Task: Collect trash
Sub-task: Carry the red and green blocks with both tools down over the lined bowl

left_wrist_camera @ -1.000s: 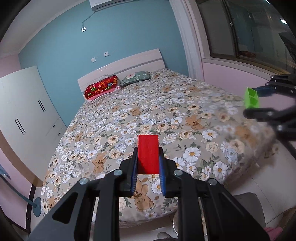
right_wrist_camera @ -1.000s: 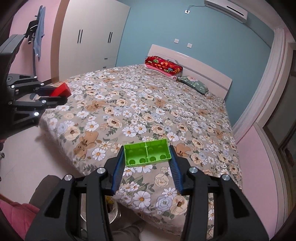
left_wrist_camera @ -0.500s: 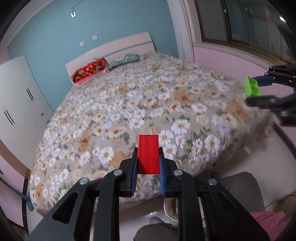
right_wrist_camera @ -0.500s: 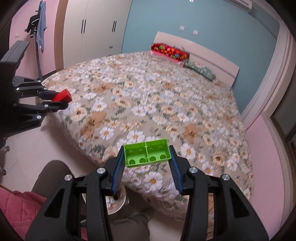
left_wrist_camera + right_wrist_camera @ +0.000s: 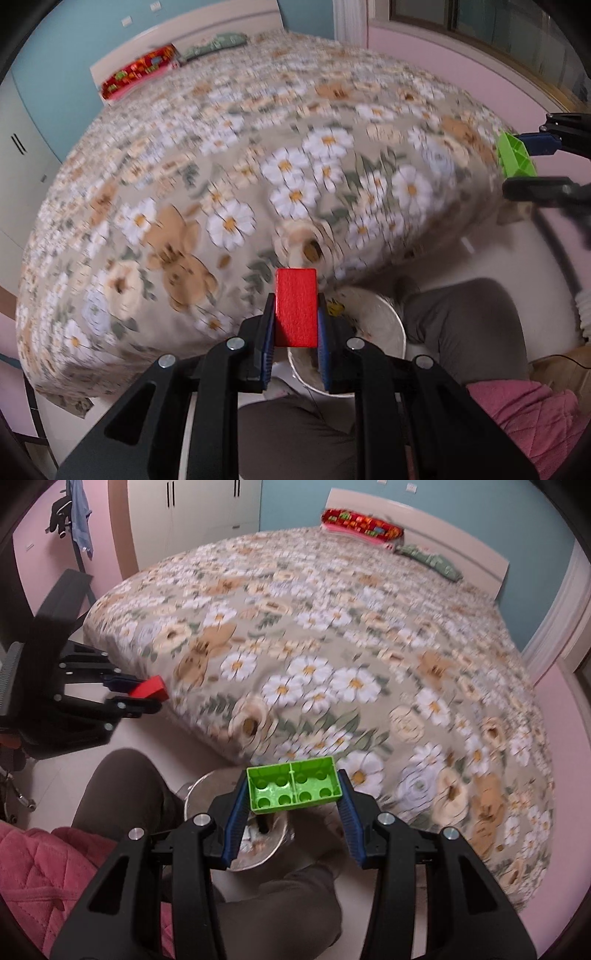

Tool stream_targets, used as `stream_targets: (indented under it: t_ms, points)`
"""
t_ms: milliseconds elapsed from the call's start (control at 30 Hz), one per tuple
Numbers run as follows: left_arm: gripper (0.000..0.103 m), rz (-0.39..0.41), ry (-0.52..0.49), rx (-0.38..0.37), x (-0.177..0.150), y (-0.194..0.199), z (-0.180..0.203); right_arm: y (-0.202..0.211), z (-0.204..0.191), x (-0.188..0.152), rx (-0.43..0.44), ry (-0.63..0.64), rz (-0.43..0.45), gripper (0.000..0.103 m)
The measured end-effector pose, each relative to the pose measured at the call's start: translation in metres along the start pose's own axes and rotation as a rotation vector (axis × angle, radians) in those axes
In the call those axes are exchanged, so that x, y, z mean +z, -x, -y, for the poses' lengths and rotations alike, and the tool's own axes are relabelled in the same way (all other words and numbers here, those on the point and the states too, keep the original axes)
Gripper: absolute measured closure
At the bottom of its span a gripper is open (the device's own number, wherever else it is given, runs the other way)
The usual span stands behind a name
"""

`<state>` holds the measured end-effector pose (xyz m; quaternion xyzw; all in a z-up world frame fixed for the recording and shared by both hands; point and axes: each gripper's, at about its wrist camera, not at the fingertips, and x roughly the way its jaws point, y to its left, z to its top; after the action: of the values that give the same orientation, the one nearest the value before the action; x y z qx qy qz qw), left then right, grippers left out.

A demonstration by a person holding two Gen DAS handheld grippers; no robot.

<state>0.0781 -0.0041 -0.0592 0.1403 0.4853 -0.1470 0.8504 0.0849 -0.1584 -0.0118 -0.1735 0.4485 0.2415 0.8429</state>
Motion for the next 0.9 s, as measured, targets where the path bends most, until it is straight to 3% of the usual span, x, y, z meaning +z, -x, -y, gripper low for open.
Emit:
stream_targets:
  t_ms: [633,900]
  points:
    - [0.081,-0.227,-0.029,-0.111,-0.045,-0.108,0.03,-0.127,-0.021,-0.063,0.189,-0.11,-0.225,0.057]
    - [0.081,-0.306,-0.008,-0.158,-0.064,-0.146,0.038,-0.171,-0.036,-0.076,0.214,-0.112,-0.301,0.057]
